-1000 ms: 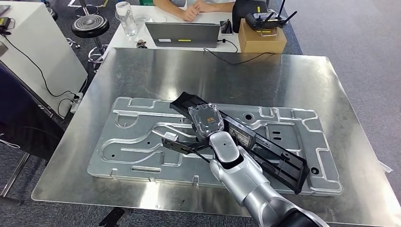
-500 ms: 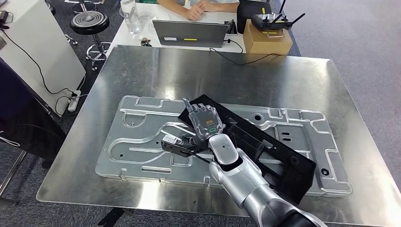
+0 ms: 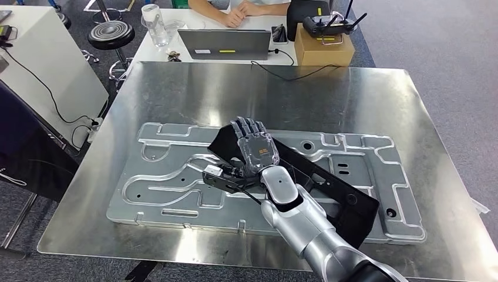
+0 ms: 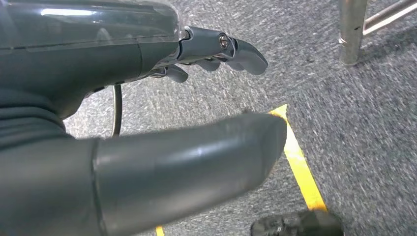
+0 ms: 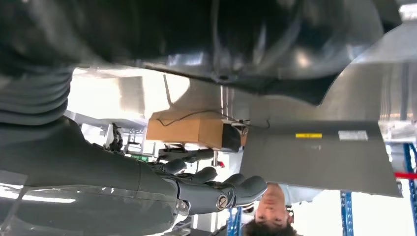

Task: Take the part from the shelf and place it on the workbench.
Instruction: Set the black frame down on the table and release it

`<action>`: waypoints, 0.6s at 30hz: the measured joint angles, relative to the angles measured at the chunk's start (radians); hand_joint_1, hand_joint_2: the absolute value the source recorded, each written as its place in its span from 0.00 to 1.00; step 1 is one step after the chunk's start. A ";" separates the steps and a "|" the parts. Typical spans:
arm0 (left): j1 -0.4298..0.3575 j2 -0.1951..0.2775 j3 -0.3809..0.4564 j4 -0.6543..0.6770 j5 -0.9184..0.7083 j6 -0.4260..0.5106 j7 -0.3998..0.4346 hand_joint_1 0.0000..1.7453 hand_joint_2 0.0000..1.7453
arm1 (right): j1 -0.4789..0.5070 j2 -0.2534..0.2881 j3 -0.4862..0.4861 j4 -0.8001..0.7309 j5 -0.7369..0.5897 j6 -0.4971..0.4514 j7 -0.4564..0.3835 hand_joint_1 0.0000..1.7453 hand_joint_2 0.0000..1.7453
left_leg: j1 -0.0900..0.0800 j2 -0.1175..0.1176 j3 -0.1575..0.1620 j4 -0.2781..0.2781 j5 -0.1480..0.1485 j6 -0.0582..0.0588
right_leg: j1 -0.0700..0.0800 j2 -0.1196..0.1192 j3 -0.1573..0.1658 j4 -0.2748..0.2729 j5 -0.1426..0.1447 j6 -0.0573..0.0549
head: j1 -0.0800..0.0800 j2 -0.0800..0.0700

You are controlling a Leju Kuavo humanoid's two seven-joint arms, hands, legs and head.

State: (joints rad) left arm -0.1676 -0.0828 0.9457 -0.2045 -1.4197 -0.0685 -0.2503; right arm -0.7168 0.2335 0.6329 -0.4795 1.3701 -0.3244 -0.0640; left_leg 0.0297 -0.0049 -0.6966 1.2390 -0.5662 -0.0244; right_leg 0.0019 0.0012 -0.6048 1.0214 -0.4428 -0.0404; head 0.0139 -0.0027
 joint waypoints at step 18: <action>0.029 0.002 0.000 0.000 0.074 0.027 -0.007 0.00 0.00 | 0.227 -0.057 -0.020 -0.564 0.140 -0.347 0.147 0.00 0.00 | -0.003 0.007 0.056 -0.188 0.135 0.045 | -0.009 0.004 -0.082 0.286 -0.170 0.056 | 0.002 0.000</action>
State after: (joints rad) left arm -0.1382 -0.0809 0.9461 -0.2041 -1.3459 -0.0413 -0.2577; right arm -0.4899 0.1762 0.6130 -1.0431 1.5099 -0.6709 0.0832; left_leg 0.0272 0.0019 -0.6404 1.0506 -0.4312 0.0204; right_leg -0.0068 0.0049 -0.6869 1.3071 -0.6128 0.0156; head 0.0157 -0.0027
